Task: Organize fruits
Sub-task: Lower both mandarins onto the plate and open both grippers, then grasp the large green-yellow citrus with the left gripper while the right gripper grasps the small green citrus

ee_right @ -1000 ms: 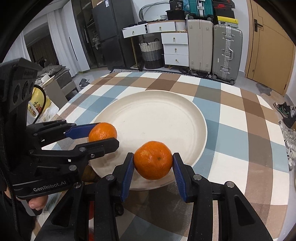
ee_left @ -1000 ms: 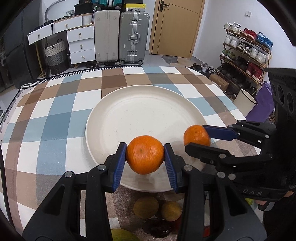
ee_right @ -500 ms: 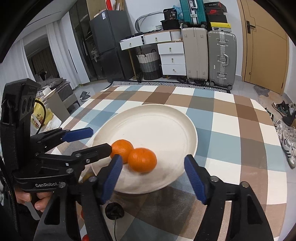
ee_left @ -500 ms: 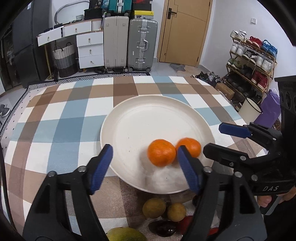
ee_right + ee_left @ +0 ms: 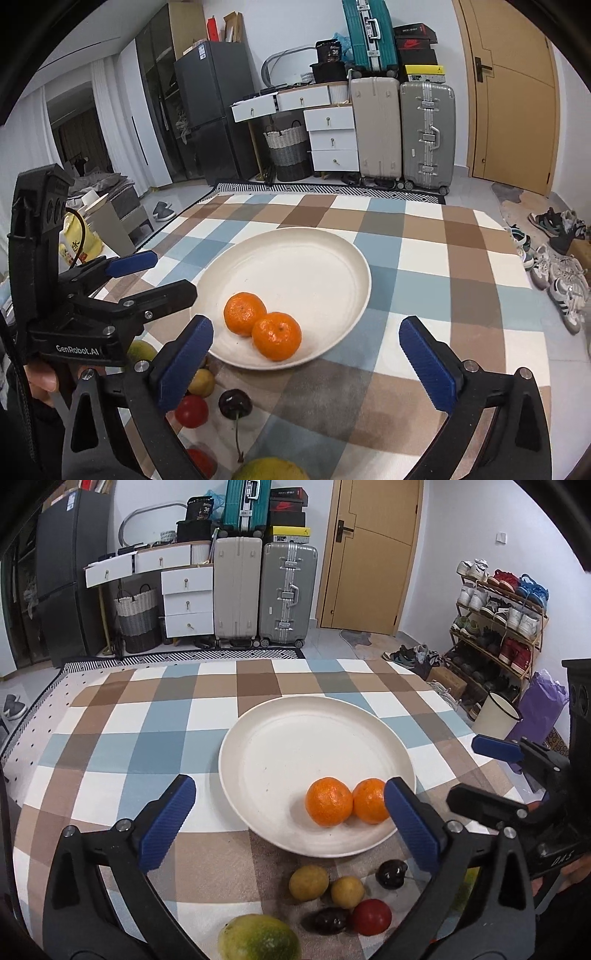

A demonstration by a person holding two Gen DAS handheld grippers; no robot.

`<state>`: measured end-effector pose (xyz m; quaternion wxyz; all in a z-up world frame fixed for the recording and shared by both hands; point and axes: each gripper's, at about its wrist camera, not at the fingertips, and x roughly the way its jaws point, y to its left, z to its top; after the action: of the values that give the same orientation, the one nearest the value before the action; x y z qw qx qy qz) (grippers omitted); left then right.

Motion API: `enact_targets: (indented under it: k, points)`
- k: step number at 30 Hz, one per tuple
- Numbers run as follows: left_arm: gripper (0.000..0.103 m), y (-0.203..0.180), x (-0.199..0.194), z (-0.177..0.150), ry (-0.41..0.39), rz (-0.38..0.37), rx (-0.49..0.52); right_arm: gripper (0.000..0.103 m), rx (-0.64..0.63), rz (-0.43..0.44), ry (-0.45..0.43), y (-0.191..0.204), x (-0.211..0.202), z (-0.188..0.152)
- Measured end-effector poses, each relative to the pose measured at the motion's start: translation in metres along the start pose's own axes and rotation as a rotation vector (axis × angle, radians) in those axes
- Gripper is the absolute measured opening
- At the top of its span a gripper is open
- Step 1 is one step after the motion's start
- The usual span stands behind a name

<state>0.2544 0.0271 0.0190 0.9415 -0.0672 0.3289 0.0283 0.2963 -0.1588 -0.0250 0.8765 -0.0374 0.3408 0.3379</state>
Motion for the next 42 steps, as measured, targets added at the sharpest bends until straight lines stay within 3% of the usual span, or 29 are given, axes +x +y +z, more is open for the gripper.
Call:
enact_targets:
  k: [14, 24, 42]
  points:
    - [0.102, 0.014, -0.079, -0.036, -0.070, 0.030, 0.020, 0.103, 0.043, -0.025, -0.036, 0.014, -0.057, -0.030]
    - [0.102, 0.026, -0.115, -0.068, -0.080, 0.063, 0.020, 0.103, 0.063, -0.048, -0.041, 0.029, -0.084, -0.051]
    - [0.102, 0.031, -0.101, -0.096, -0.023, 0.045, 0.017, 0.103, 0.123, -0.059, 0.056, 0.022, -0.071, -0.086]
